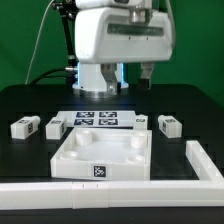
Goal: Assemble one leg
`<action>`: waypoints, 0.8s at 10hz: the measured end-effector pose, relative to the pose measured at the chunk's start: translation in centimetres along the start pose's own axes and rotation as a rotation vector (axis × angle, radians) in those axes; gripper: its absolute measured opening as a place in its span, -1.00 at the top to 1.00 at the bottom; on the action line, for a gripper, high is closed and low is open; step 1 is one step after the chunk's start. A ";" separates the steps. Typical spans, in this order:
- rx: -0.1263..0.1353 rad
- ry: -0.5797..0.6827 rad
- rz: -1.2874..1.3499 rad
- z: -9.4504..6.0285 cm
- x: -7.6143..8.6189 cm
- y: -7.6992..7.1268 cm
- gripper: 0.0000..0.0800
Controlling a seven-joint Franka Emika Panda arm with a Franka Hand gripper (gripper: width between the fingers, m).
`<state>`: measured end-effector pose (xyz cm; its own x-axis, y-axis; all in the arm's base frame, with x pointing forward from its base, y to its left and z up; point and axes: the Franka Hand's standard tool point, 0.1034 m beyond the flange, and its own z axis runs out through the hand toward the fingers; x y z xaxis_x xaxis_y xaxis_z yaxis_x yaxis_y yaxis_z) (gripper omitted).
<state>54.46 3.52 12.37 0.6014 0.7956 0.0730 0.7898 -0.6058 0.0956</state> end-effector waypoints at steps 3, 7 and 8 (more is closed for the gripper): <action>0.017 -0.014 -0.102 0.6 -0.9 -0.6 -0.62; 0.010 -0.016 -0.183 0.8 -1.0 -0.6 -0.62; 0.006 -0.016 -0.298 1.3 -1.4 -0.7 -0.62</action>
Offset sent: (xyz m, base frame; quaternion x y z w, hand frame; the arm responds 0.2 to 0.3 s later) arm 0.0000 0.0000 0.0000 0.0000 0.0000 0.0000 1.0000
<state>53.19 2.85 10.86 0.3451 0.9382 0.0268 0.9325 -0.3459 0.1042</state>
